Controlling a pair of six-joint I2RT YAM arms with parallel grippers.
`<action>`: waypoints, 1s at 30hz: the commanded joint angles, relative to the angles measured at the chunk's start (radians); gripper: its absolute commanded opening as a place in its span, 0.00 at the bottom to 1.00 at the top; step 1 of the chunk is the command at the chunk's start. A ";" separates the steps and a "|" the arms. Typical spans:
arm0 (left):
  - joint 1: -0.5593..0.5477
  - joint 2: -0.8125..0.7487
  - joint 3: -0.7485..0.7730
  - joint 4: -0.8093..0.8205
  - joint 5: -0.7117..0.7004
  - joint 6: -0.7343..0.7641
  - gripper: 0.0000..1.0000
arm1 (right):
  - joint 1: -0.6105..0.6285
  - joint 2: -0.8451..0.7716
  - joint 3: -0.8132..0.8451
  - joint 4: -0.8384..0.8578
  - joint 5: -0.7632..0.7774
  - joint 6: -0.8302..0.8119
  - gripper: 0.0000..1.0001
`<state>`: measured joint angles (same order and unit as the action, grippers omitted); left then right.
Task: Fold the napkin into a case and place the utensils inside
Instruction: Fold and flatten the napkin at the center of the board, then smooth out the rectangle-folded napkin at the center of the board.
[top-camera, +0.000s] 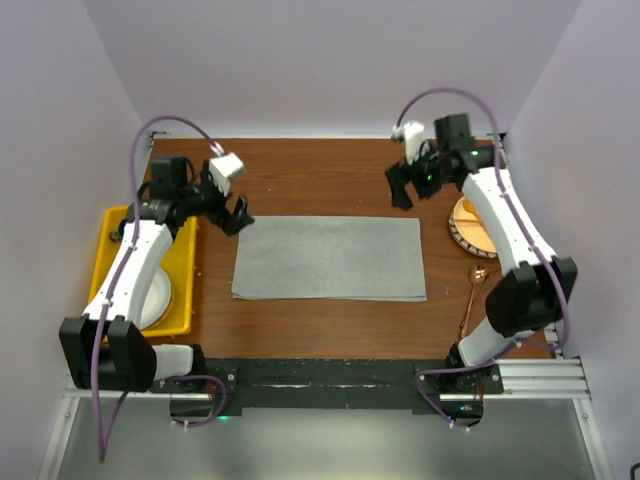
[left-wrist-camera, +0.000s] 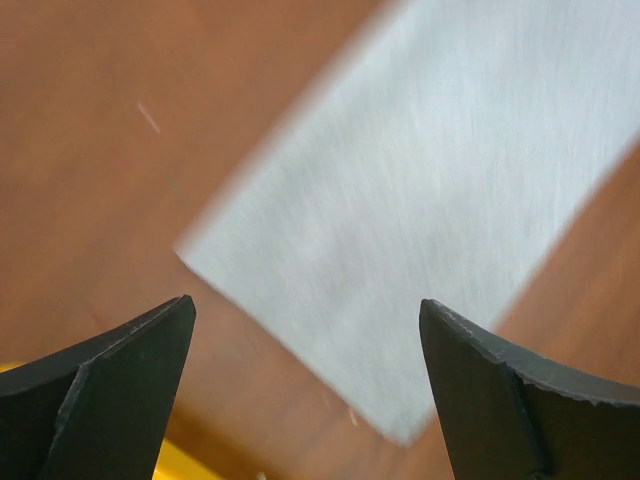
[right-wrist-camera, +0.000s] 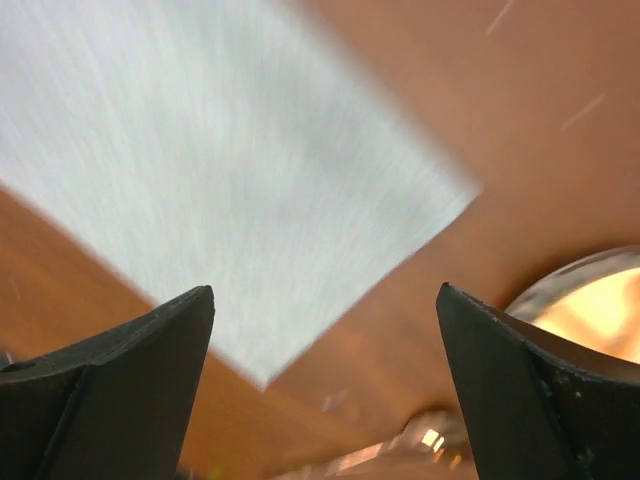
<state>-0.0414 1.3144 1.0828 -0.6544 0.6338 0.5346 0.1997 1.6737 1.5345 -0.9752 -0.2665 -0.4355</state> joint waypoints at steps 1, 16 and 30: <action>0.008 -0.053 0.100 0.388 0.098 -0.393 1.00 | -0.005 -0.138 0.165 0.284 -0.143 0.209 0.98; -0.190 0.270 -0.066 1.062 0.018 -1.237 1.00 | 0.085 0.030 -0.097 0.840 -0.313 0.994 0.98; -0.204 0.304 -0.268 1.205 0.096 -1.237 1.00 | 0.150 0.041 -0.230 0.664 -0.339 0.756 0.98</action>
<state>-0.2974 1.6882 0.8726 0.4828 0.6621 -0.7452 0.3668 1.7809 1.2808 -0.1947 -0.5789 0.4965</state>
